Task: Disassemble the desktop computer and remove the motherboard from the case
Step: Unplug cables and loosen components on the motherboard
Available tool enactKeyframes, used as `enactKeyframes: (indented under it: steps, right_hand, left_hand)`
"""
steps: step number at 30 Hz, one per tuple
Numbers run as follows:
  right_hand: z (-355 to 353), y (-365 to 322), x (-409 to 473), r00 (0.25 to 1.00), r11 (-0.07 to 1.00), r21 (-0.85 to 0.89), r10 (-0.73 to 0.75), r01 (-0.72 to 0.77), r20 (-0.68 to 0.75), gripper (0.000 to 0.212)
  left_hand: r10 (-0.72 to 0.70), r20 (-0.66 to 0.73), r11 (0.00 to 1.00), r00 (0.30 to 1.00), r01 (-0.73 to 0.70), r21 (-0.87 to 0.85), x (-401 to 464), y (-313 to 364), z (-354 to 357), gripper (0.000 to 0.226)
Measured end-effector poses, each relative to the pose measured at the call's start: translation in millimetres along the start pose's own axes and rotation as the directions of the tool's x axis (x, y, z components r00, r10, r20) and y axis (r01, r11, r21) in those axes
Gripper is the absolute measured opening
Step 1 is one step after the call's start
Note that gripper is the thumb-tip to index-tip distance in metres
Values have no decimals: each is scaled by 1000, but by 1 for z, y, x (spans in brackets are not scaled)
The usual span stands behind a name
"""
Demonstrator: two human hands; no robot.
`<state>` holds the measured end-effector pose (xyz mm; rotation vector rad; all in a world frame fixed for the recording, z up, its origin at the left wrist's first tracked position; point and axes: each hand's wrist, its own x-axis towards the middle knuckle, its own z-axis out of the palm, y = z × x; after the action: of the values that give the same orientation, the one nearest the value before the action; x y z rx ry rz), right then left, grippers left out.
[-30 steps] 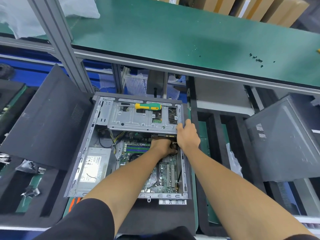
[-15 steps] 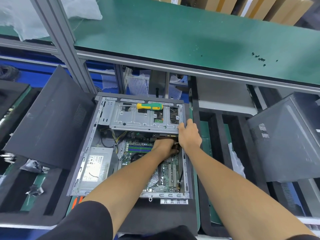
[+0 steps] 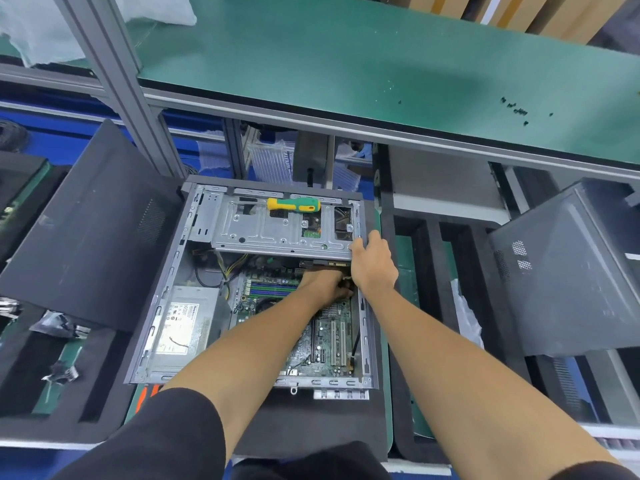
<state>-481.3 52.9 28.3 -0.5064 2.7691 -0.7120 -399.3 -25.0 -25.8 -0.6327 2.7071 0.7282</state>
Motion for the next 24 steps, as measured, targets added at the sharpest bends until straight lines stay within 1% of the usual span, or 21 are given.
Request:
enactKeyframes:
  steps: [2, 7, 11, 15, 18, 20, 24]
  right_hand:
    - [0, 0, 1, 1000, 1000, 14, 13, -13, 8, 25]
    - [-1, 0, 0, 1000, 1000, 15, 19, -19, 14, 25]
    - [-2, -1, 0, 1000, 1000, 16, 13, -13, 12, 25]
    - [-1, -1, -1, 1000, 1000, 7, 7, -7, 10, 25]
    - [-2, -2, -1, 1000, 1000, 7, 9, -10, 12, 26]
    - [-2, -2, -1, 1000, 1000, 12, 10, -10, 15, 26]
    - [-2, -2, -1, 1000, 1000, 9, 8, -8, 17, 27]
  left_hand:
    - [9, -22, 1000, 1000, -10, -19, -2, -2, 5, 24]
    - [-3, -4, 1000, 1000, 3, -23, 1, -2, 1, 23]
    - [7, -19, 999, 1000, -8, -48, -1, -4, 5, 22]
    - [3, 32, 1000, 999, -2, -30, -1, -4, -2, 23]
    - [-8, 20, 1000, 1000, 9, -24, -1, -2, -2, 25]
    - [2, 31, 999, 1000, -1, -34, -2, -4, -1, 22]
    - [-17, 45, 999, 999, 19, -50, -1, -4, -5, 27]
